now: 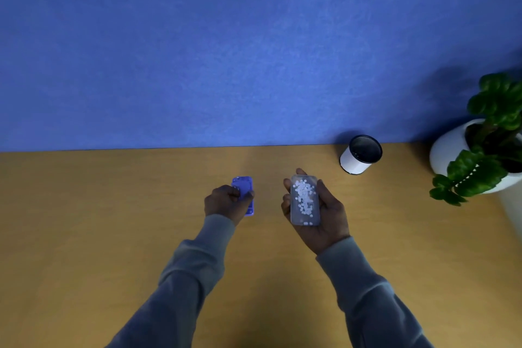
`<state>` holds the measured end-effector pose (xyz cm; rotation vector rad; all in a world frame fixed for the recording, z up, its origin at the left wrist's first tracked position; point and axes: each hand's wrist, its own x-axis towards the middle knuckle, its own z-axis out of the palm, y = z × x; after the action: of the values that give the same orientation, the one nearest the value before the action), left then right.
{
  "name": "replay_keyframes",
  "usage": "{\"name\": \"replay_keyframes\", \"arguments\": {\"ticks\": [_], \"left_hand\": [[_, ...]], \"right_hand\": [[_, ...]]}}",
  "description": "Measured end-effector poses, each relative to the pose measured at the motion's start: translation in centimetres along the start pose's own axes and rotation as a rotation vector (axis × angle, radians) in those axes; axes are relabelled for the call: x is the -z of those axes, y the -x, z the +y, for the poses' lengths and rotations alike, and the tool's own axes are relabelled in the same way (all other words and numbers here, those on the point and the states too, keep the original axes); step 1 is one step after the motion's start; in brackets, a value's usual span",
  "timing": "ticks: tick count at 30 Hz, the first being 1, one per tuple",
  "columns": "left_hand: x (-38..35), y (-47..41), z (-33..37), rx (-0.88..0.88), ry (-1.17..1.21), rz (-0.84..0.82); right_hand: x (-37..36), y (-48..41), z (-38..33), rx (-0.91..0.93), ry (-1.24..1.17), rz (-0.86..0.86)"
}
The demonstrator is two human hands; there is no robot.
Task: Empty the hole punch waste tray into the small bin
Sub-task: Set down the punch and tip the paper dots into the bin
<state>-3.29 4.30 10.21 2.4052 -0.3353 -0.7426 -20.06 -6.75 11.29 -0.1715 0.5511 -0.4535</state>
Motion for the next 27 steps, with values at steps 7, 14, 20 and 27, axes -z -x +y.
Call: {"name": "replay_keyframes", "arguments": {"ticks": [7, 14, 20, 27], "left_hand": [[-3.1, -2.7, -4.0, 0.079, -0.051, -0.027], [-4.1, -3.8, -5.7, 0.1, -0.084, -0.029], [-4.3, -4.1, -6.0, 0.082, -0.082, -0.016], [-4.0, -3.9, -5.7, 0.081, -0.17, -0.026]], "right_hand": [[0.3, 0.5, 0.0, -0.001, 0.005, 0.028], [0.8, 0.8, -0.1, 0.008, 0.008, 0.061], [0.9, 1.1, 0.0, 0.012, 0.007, 0.052], [0.2, 1.4, 0.2, 0.011, -0.001, 0.007]]}}
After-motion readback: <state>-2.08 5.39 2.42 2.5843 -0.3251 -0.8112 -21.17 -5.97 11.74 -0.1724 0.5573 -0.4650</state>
